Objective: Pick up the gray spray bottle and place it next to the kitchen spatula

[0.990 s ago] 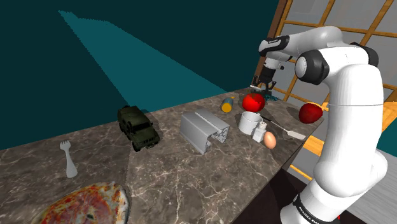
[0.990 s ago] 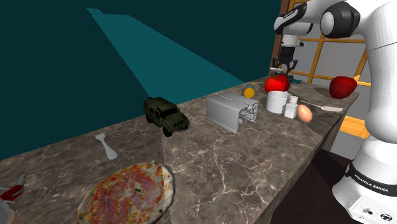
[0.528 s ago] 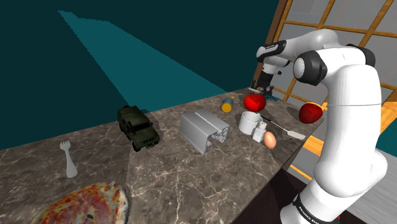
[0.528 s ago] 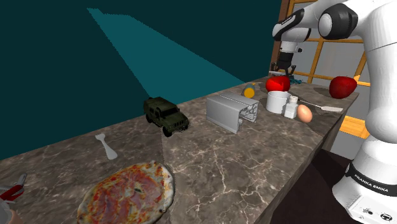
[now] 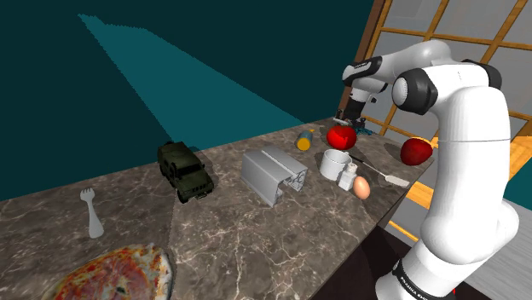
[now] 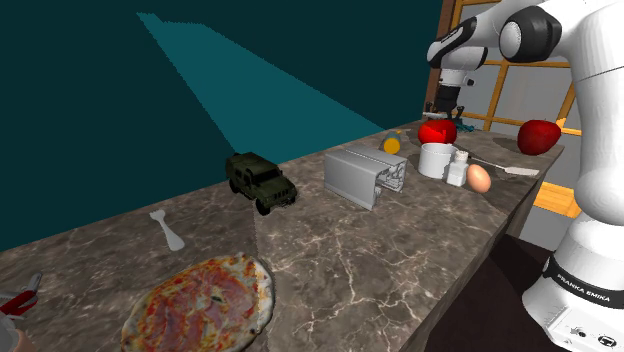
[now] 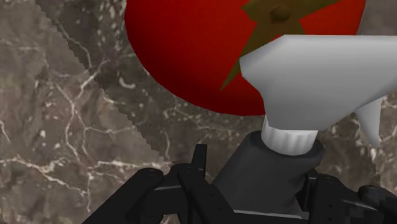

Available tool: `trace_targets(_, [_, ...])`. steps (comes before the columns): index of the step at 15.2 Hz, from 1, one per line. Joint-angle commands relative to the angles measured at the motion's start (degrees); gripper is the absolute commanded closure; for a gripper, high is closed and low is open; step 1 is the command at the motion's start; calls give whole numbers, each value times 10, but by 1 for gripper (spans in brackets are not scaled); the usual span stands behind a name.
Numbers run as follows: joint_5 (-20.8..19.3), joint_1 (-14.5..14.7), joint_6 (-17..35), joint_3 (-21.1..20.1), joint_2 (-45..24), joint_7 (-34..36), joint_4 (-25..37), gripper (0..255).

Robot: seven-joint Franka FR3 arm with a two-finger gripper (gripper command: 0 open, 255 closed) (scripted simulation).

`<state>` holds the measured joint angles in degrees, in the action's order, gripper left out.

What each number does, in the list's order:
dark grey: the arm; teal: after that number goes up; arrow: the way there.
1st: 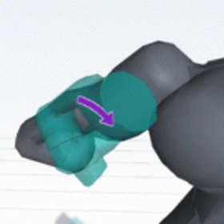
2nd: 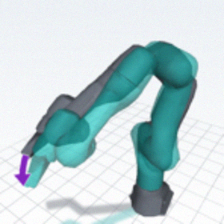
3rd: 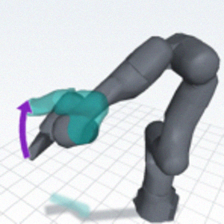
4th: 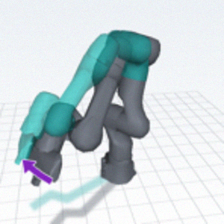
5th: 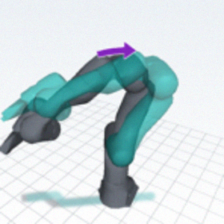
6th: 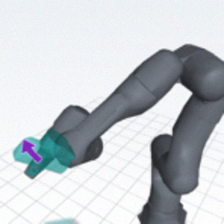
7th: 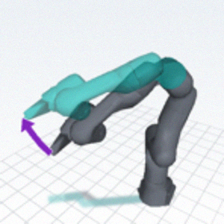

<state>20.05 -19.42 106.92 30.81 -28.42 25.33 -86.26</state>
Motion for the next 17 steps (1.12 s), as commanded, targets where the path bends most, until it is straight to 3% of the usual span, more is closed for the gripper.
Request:
trace_targets(1, [-1, -1, 0, 0, -4, 0, -3, 255])
trace_targets(2, [0, -2, -1, 0, -6, 0, -1, 0])
trace_targets(7, [-1, -1, 0, 0, -4, 0, -3, 0])
trace_targets(11, [-9, -11, -68, 6, 3, 9, 59, 0])
trace_targets(17, [-9, -11, -68, 6, 3, 9, 59, 0])
